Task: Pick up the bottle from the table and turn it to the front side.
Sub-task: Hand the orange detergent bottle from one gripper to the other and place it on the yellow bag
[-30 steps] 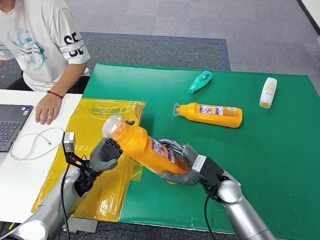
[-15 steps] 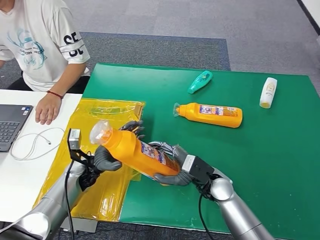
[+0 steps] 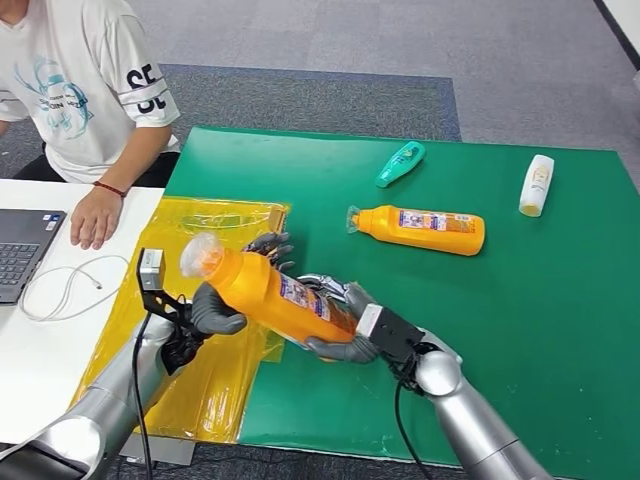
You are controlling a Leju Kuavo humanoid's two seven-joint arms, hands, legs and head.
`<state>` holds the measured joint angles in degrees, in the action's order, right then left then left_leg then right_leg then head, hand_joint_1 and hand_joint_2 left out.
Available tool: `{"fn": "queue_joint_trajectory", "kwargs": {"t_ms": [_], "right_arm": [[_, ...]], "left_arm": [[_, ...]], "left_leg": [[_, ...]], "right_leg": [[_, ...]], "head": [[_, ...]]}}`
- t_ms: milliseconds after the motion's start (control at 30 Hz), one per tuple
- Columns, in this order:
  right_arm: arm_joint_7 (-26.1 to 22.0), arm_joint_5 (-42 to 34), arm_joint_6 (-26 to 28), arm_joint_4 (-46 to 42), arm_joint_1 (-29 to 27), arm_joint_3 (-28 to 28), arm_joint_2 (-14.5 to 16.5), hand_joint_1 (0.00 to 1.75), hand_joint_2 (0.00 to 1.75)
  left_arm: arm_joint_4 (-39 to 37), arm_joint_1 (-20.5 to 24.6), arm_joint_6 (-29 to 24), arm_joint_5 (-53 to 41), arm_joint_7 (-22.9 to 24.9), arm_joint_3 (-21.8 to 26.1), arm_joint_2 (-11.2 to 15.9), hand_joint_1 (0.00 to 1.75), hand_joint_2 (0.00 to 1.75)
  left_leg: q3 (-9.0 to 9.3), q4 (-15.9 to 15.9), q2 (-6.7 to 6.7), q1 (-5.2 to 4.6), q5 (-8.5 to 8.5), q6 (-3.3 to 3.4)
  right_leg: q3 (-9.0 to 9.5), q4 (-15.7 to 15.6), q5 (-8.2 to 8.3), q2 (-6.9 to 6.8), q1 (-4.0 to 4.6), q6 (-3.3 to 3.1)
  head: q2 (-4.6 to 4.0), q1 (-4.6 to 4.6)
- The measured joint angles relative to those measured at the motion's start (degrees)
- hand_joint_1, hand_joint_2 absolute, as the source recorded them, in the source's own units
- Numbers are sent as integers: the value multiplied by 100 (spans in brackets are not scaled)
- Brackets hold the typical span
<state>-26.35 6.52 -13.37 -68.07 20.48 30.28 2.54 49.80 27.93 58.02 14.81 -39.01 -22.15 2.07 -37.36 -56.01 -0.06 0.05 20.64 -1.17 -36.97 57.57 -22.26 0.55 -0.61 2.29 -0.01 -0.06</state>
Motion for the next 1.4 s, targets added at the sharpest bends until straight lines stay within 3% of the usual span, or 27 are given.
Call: {"fn": "queue_joint_trajectory", "kwargs": {"t_ms": [300, 1033, 1400], "right_arm": [[104, 584, 502, -264, -252, 7, 114, 175, 175], [113, 401, 165, -244, -285, 35, 222, 175, 175], [107, 608, 450, -184, -233, 39, 287, 175, 175]], "left_arm": [[-1, -78, -103, 143, 97, 2, 5, 0, 175], [-33, 54, -139, -60, 52, 18, -162, 0, 175], [-207, 242, -266, -55, 130, 10, -272, 0, 175]], "left_leg": [[0, 0, 0, 0, 0, 0], [0, 0, 0, 1, 0, 0], [0, 0, 0, 1, -1, 0]], "right_leg": [[0, 0, -1, 0, 0, 0], [0, 0, 0, 0, 0, 0], [-1, 0, 0, 0, 1, -1]], "head": [[-1, 0], [-1, 0], [0, 1]]}}
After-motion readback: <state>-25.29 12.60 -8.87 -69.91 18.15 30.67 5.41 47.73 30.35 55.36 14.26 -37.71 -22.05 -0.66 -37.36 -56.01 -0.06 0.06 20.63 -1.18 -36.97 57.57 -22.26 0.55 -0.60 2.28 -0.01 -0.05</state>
